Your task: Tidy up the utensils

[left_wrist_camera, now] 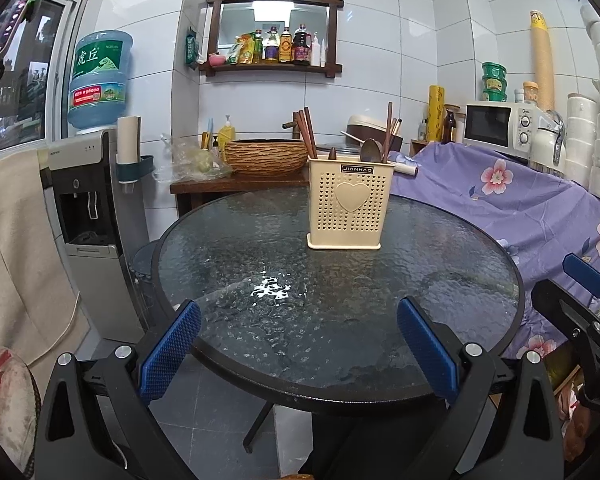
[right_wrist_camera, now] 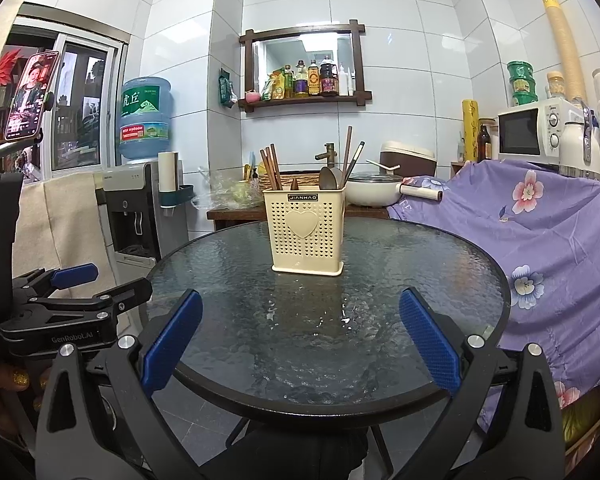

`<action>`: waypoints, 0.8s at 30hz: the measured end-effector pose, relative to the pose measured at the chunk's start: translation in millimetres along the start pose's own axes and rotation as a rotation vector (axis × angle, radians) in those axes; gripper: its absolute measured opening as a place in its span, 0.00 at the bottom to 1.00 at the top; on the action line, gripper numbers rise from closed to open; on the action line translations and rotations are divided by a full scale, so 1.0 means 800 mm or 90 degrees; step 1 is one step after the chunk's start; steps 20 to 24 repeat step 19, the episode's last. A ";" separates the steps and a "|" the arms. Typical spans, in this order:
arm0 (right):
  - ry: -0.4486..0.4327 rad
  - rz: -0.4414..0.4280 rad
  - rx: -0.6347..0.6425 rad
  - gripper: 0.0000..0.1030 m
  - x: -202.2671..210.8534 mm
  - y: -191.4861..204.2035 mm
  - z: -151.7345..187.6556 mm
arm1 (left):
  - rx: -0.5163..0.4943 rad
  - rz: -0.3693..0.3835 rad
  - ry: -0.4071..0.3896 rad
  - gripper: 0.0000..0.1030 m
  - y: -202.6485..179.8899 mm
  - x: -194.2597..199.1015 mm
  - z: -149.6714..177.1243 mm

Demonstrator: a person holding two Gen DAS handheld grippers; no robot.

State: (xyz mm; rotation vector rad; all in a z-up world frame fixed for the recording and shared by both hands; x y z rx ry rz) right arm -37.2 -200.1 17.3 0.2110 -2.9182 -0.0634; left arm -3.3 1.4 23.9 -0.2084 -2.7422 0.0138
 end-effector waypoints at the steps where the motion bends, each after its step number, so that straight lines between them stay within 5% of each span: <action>1: 0.001 0.000 0.000 0.94 0.000 0.000 0.000 | 0.003 0.001 0.002 0.94 0.001 0.000 0.000; 24: 0.012 0.001 -0.006 0.94 -0.004 -0.001 -0.001 | -0.001 -0.017 0.016 0.94 0.002 -0.005 0.002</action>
Point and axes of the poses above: each gripper's, at about its wrist camera, not at the fingertips, and x roughly against the way its jaws point, y to its left, z to its underside, the point moved 1 cm from there along -x, roughly the way its jaws point, and after that the axes turned 2 degrees about z, right-handed, at the moved point
